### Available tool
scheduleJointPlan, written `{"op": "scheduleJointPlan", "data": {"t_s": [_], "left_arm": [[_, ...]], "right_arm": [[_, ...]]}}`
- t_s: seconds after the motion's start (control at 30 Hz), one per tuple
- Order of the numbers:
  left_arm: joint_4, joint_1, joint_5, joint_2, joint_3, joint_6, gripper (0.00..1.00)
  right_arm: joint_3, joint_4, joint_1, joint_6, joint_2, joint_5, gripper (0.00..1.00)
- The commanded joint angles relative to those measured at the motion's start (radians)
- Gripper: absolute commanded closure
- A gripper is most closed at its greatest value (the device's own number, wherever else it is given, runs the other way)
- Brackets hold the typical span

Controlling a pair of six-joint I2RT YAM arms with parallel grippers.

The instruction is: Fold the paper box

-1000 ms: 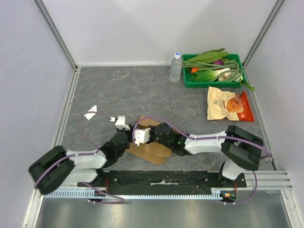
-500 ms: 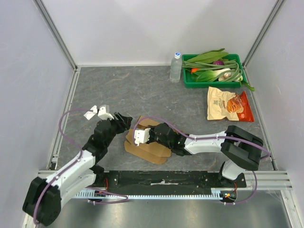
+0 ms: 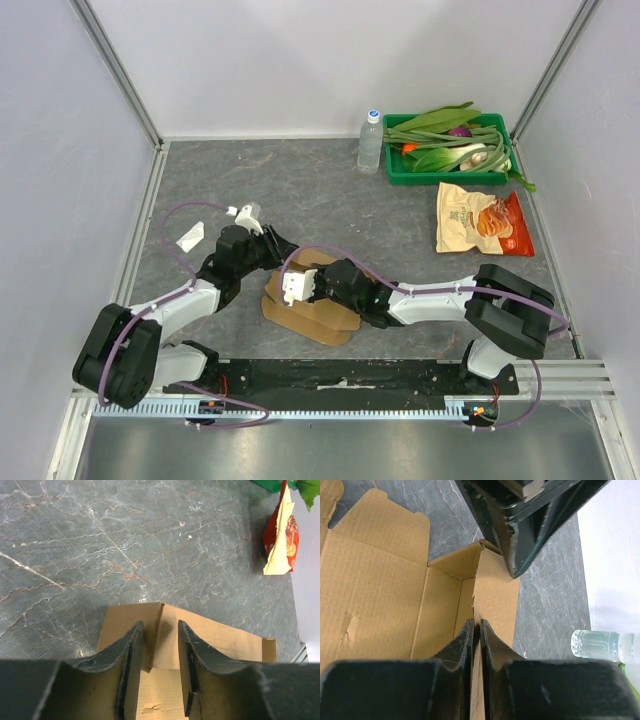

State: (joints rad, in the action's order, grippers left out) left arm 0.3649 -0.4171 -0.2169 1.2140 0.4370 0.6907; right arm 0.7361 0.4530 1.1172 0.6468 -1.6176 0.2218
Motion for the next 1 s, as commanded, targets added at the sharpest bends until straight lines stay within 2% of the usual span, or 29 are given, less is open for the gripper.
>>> {"op": "scheduleJointPlan", "data": {"t_s": [0.0,0.1,0.2,0.23,0.3,0.33,0.4,0.43,0.5,0.57,0.6,0.63,0.67,0.7,0.73,0.8,0.87,0.97], "left_arm": [[0.062,-0.008,-0.036,0.041,0.011,-0.034,0.63],[0.052,-0.018,-0.01,0.056,0.014,-0.043,0.7],[0.046,-0.028,0.005,0.07,0.011,-0.049,0.77],[0.04,-0.032,0.017,0.07,0.011,-0.051,0.78],[0.034,-0.032,0.024,0.071,0.008,-0.059,0.79],[0.028,-0.032,0.028,0.07,0.008,-0.063,0.8],[0.019,-0.032,0.034,0.07,0.008,-0.069,0.81],[0.014,-0.032,0.036,0.07,0.008,-0.069,0.81],[0.012,-0.032,0.03,0.068,0.009,-0.071,0.81],[0.006,-0.032,0.025,0.071,0.011,-0.071,0.8],[0.0,-0.032,0.022,0.073,0.015,-0.072,0.8],[-0.007,-0.032,0.024,0.073,0.017,-0.074,0.8],[-0.015,-0.032,0.022,0.074,0.019,-0.074,0.8],[-0.017,-0.032,0.021,0.071,0.019,-0.076,0.79],[-0.018,-0.032,0.017,0.073,0.019,-0.079,0.79],[-0.032,-0.032,0.011,0.071,0.02,-0.082,0.78],[-0.041,-0.032,0.007,0.071,0.023,-0.082,0.77],[-0.055,-0.032,-0.001,0.07,0.028,-0.08,0.76]], "right_arm": [[0.019,-0.024,0.007,-0.056,0.002,-0.018,0.85],[0.02,-0.011,0.007,-0.079,0.012,-0.012,0.81],[0.029,-0.013,0.007,-0.113,0.027,0.004,0.72],[0.028,-0.013,0.007,-0.149,0.035,0.017,0.65],[0.011,-0.01,0.007,-0.188,0.077,0.053,0.57],[0.005,-0.022,0.007,-0.225,0.099,0.062,0.48],[-0.004,-0.06,0.007,-0.28,0.178,0.08,0.39],[0.0,-0.13,0.007,-0.309,0.208,0.108,0.28],[0.02,-0.219,0.006,-0.418,0.309,0.151,0.23],[0.058,-0.383,0.006,-0.575,0.415,0.281,0.18],[0.071,-0.442,0.003,-0.645,0.448,0.347,0.09],[0.089,-0.597,-0.006,-0.738,0.503,0.443,0.06],[0.124,-0.679,-0.028,-0.907,0.528,0.433,0.04],[0.134,-0.745,-0.102,-0.971,0.553,0.377,0.03],[0.131,-0.82,-0.15,-1.019,0.6,0.229,0.03],[0.08,-0.84,-0.285,-1.119,0.651,0.084,0.03],[0.031,-0.824,-0.339,-1.15,0.712,-0.051,0.05],[0.014,-0.768,-0.417,-1.188,0.716,-0.219,0.1]]}}
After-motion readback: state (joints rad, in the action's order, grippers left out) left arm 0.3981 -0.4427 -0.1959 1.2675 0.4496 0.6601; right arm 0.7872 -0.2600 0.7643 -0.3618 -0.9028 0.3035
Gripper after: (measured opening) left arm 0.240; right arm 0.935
